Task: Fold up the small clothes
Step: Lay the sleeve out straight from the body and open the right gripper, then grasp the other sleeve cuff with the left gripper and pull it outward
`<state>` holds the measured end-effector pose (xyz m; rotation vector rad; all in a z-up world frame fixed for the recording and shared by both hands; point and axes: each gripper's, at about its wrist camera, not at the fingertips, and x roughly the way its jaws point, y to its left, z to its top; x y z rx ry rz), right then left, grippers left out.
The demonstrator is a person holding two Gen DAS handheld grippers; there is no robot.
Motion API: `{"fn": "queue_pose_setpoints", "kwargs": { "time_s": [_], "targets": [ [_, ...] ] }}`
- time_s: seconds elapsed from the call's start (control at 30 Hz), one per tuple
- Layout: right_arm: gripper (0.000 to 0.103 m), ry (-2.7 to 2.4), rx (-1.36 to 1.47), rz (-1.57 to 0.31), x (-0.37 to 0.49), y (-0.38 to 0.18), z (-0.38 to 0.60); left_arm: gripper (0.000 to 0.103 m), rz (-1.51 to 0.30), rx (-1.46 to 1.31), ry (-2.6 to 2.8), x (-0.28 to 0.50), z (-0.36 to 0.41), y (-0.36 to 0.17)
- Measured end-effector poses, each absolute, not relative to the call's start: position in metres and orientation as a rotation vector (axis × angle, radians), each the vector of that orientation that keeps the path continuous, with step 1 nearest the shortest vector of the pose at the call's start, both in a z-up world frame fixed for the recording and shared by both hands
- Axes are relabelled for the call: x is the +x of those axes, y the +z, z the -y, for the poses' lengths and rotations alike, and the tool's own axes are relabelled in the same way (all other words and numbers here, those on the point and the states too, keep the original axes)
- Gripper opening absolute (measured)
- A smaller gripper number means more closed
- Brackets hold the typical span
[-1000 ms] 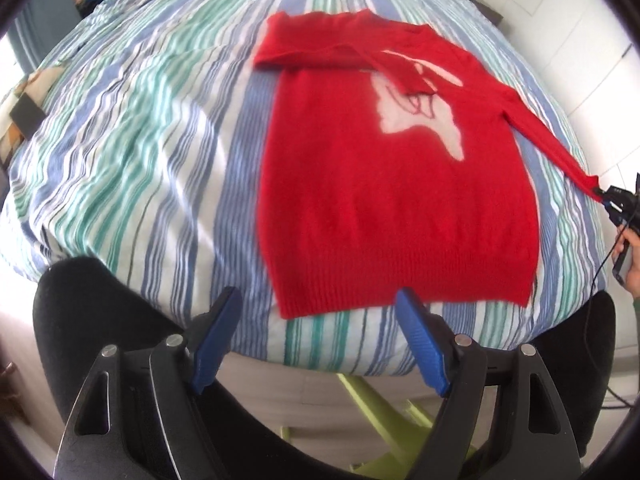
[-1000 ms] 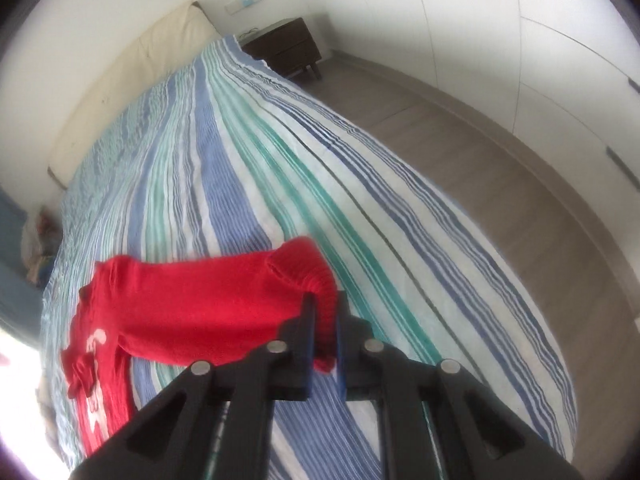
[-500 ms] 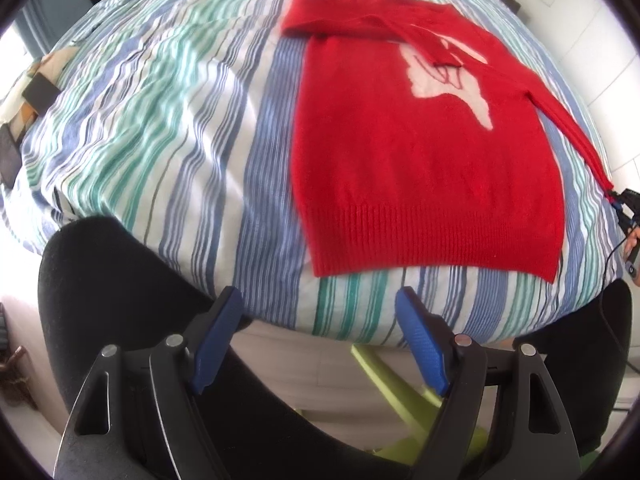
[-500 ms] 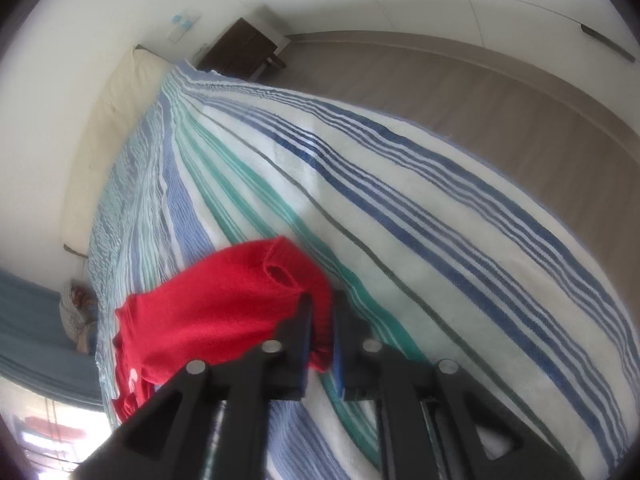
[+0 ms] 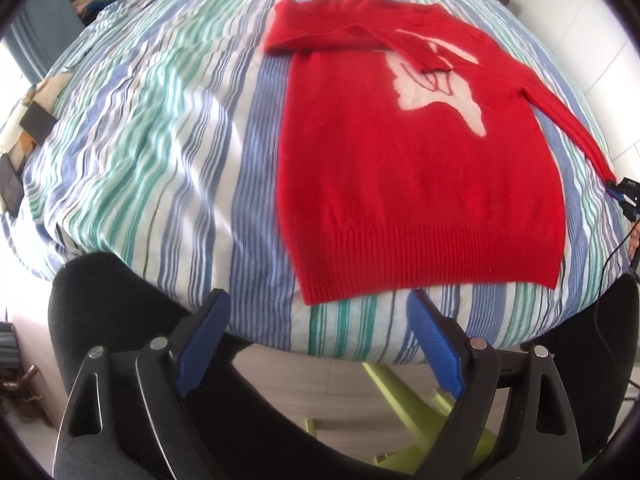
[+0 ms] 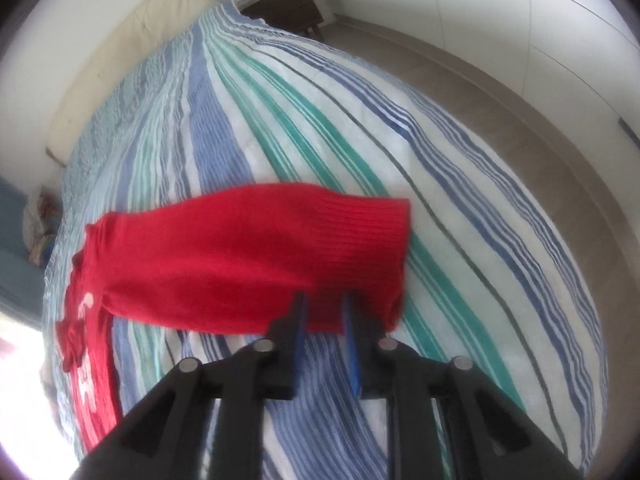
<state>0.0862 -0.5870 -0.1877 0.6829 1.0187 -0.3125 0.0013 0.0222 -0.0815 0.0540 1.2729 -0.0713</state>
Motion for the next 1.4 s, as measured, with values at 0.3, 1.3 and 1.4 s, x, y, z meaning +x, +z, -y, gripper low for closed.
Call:
{"fn": "queue_pose_setpoints", "kwargs": {
  "time_s": [0.3, 1.3, 1.4],
  "targets": [
    [0.043, -0.248, 0.497, -0.948, 0.048, -0.139, 0.517, 0.093, -1.006, 0.084, -0.195, 0.077, -0.009, -0.022],
    [0.043, -0.002, 0.435, -0.968, 0.007, -0.160, 0.376, 0.003, -0.890, -0.244, -0.165, 0.236, -0.171, 0.007],
    [0.043, 0.016, 0.423, -0.980, 0.012, -0.163, 0.369, 0.003, -0.908, -0.313, 0.018, 0.235, -0.246, -0.005]
  ]
}}
